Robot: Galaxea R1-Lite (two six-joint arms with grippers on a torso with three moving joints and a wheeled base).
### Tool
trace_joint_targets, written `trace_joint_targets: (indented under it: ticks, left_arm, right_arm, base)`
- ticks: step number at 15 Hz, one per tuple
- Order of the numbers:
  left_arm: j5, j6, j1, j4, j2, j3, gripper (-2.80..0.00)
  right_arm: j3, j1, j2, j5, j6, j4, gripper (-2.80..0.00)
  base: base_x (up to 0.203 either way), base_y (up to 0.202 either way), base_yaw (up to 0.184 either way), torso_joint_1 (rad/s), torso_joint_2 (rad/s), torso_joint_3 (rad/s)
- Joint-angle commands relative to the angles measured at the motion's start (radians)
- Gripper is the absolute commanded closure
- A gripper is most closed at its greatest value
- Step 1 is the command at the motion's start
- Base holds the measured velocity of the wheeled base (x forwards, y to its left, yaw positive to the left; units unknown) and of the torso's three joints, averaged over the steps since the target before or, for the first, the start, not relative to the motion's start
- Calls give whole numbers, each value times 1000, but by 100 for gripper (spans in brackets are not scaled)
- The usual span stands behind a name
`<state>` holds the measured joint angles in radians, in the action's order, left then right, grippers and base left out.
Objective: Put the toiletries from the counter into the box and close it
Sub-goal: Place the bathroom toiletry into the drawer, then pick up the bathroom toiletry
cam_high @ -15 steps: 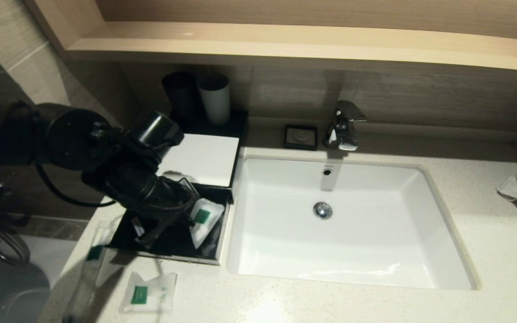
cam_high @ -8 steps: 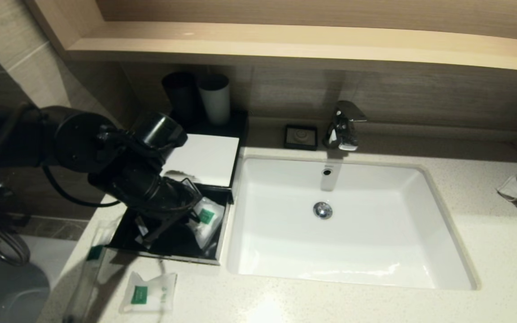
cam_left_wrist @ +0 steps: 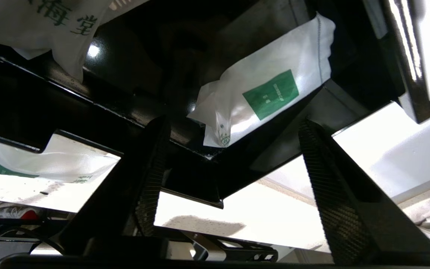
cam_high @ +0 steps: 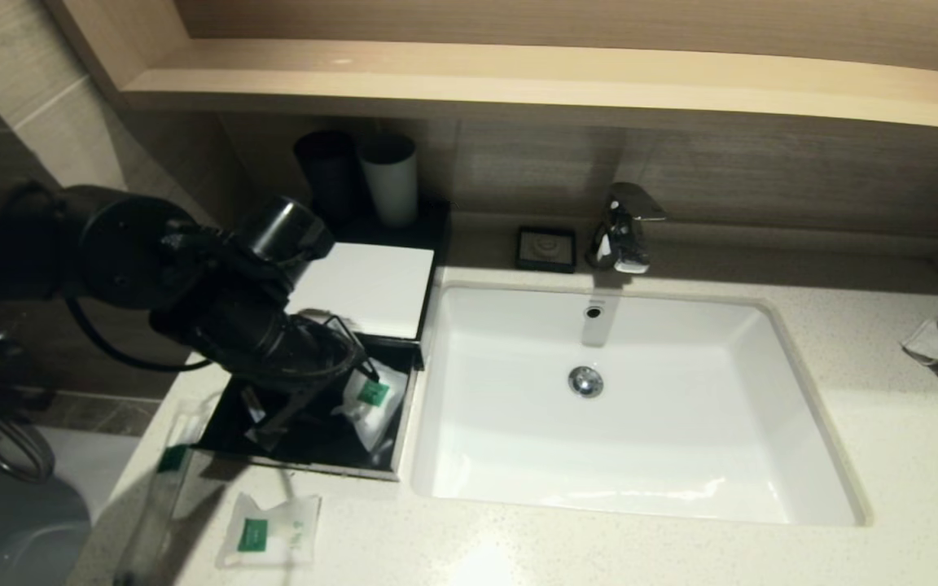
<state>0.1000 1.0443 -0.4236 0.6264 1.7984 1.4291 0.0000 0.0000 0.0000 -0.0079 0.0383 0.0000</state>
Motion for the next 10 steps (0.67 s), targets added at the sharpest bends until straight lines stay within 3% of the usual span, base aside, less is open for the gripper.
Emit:
trace_joint_targets:
  ticks: [1, 6, 7, 10]
  left_arm:
    - [-2, 4, 0, 5, -33, -2, -280]
    - [-8, -46, 2, 25, -129, -21, -280]
    - [-10, -57, 2, 35, -150, -26, 0]
    - [-21, -113, 2, 97, -216, -45, 0]
  right_arm:
    - [0, 0, 0, 0, 0, 0, 0]
    - [0, 0, 0, 0, 0, 0, 0]
    - [0, 0, 0, 0, 0, 0, 0]
    - [0, 0, 0, 0, 0, 0, 0]
  base:
    - [0, 0, 0, 0, 0, 0]
    - [0, 0, 0, 0, 0, 0]
    - [0, 0, 0, 0, 0, 0]
    - [0, 0, 0, 0, 0, 0]
